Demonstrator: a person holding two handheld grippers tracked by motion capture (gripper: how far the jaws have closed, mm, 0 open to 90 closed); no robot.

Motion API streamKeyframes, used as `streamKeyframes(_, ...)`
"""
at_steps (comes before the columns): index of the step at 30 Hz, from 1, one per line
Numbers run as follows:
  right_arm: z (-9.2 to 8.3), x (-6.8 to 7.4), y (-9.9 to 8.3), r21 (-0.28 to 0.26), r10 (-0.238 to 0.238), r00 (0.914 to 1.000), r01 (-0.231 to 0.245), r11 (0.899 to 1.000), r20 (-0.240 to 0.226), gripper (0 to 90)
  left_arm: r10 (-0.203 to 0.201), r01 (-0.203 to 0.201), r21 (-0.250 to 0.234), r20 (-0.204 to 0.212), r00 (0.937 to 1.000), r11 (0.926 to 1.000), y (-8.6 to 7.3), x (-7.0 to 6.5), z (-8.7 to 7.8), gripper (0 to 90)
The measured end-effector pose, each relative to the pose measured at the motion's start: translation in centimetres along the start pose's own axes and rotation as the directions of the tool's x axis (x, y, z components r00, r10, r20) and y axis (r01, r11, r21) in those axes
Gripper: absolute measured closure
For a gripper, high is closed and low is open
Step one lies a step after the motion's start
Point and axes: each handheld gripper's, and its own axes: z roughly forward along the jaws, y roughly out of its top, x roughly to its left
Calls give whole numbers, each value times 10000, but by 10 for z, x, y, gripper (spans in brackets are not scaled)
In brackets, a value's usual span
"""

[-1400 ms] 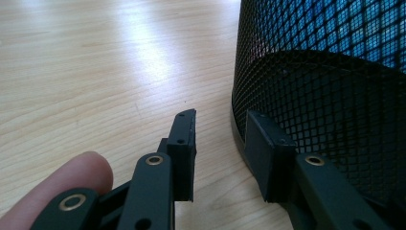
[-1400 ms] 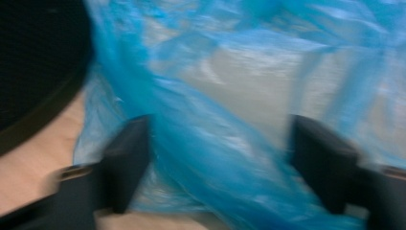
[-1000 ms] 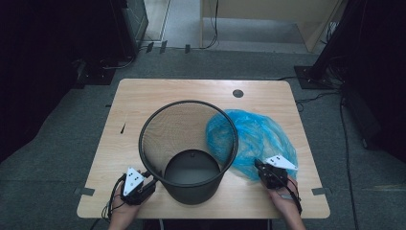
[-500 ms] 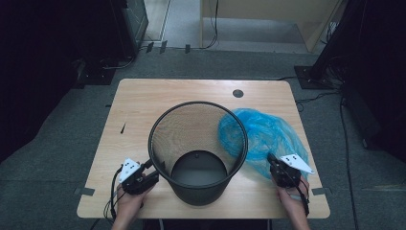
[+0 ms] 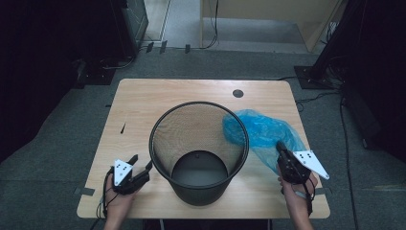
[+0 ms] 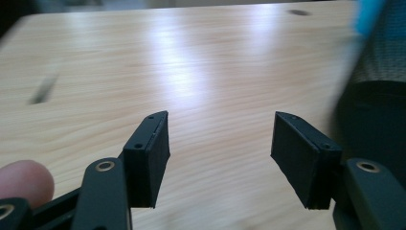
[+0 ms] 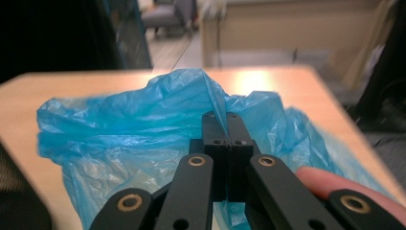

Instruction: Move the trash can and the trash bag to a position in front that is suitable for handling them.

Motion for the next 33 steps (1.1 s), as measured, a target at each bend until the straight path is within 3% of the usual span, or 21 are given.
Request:
streamKeyframes(3,-4,4,10,-691,16,9995,5,9976,311,900,-588,585,-101,-234,9980,9982,-1,12,-4,367)
streamKeyframes(5,-5,5,18,-974,210,9989,-169,9951,411,900,-982,979,-246,-137,9951,9949,-2,16,-6,365)
streamKeyframes(9,-9,9,39,-1500,657,9960,-561,9871,598,900,-1365,1363,-360,-38,9906,9900,-3,19,-7,365)
streamKeyframes(15,-22,19,73,-2749,788,9944,-567,9598,701,900,-1788,1787,-43,-184,9837,9839,-3,19,-7,358)
streamKeyframes(18,-27,28,89,-3017,729,9957,-524,9520,571,900,-1749,1762,385,-344,9840,9836,-2,16,-4,356)
streamKeyframes(23,-32,45,112,-3355,606,9960,-351,9414,660,900,-1172,1257,1369,-685,9907,9826,0,9,2,313)
streamKeyframes(25,-32,52,122,-3602,605,9958,-320,9323,681,900,-964,1079,1676,-758,9925,9799,0,6,5,302)
streamKeyframes(33,-30,80,152,-4496,482,9948,-27,8932,900,900,-892,1026,1943,-761,9931,9756,1,6,7,297)
